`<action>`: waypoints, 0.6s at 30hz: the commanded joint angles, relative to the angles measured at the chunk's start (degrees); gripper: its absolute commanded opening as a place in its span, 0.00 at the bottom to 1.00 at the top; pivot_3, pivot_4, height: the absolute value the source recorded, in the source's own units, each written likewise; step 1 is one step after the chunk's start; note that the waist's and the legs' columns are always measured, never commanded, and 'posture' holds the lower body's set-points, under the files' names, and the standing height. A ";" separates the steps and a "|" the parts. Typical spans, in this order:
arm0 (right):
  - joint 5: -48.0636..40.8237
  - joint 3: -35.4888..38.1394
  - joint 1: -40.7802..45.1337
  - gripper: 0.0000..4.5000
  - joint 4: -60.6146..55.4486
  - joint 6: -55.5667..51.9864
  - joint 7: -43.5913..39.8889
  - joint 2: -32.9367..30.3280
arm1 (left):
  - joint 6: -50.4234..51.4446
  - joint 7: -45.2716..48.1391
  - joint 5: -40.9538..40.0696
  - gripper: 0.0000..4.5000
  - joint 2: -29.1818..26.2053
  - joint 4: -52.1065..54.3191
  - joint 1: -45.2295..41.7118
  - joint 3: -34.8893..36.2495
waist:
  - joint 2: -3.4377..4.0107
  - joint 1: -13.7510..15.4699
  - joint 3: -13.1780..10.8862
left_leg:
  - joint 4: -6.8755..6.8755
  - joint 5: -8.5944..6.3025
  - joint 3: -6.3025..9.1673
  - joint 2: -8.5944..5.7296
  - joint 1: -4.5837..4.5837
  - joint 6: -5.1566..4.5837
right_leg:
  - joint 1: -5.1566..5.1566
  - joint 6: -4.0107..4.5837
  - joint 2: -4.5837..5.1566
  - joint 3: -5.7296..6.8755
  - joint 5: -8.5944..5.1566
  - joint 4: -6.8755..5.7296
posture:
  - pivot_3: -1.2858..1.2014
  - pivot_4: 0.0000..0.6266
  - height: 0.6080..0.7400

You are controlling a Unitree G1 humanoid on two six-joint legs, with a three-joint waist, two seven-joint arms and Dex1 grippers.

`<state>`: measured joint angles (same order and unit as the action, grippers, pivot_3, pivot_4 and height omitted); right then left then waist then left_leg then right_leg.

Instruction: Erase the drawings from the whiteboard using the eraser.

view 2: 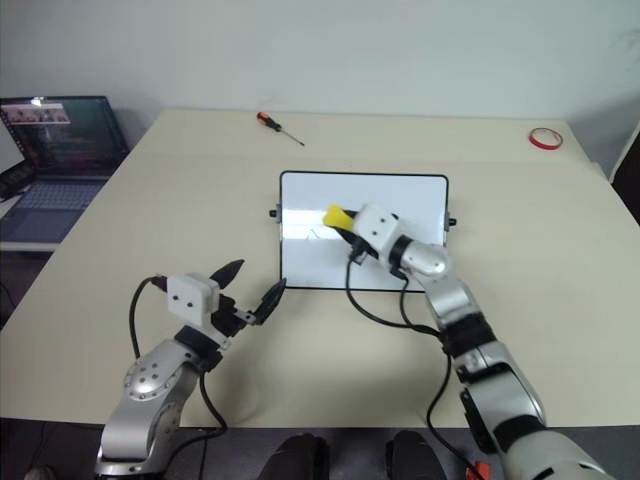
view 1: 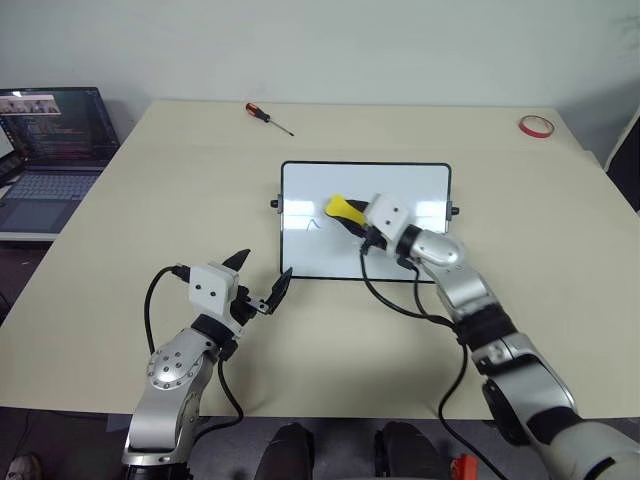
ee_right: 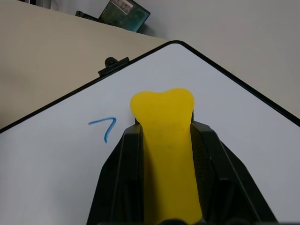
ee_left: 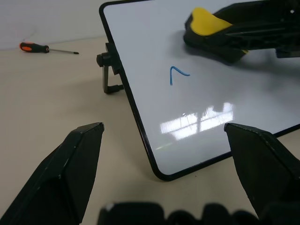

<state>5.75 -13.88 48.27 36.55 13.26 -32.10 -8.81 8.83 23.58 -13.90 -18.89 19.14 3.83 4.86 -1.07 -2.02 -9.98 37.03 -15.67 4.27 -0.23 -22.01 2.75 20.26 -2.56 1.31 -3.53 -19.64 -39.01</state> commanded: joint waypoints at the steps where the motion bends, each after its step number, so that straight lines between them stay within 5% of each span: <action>1: 2.75 -1.81 3.00 0.24 4.80 1.43 1.44 1.87 | -1.08 -0.56 0.32 1.00 -0.02 2.33 -0.09 0.53 | 0.00 -0.03 0.00 | -0.01 0.00 0.01 0.00 0.00 0.00 | 0.00 0.00 0.00 0.00 0.00 -0.01 | 0.52 0.24 1.00; 9: 7.18 -4.95 2.56 0.24 9.09 -5.35 2.39 3.36 | -1.76 -0.77 0.92 1.00 0.30 2.52 0.24 -0.04 | 0.01 -0.20 0.11 | 0.02 0.00 0.04 0.00 0.23 0.01 | -0.17 0.05 0.01 -0.06 0.03 -0.16 | 0.52 0.24 1.00; 18: 7.28 -7.37 -4.71 0.24 -2.65 -15.66 -6.78 -0.63 | -2.19 -0.13 0.99 1.00 0.42 1.16 -0.75 -0.42 | 0.05 0.11 0.30 | -0.01 0.03 0.14 -0.01 0.98 0.02 | -0.73 0.09 0.00 -0.01 0.06 -0.17 | 0.52 0.24 1.00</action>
<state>12.14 -22.01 44.49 32.61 2.23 -39.01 -7.50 8.09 23.24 -12.94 -18.56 19.16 3.76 4.47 -1.02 -1.91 -9.67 37.02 -15.63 4.42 -0.24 -20.89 2.77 19.35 -2.47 1.31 -3.54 -19.58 -39.14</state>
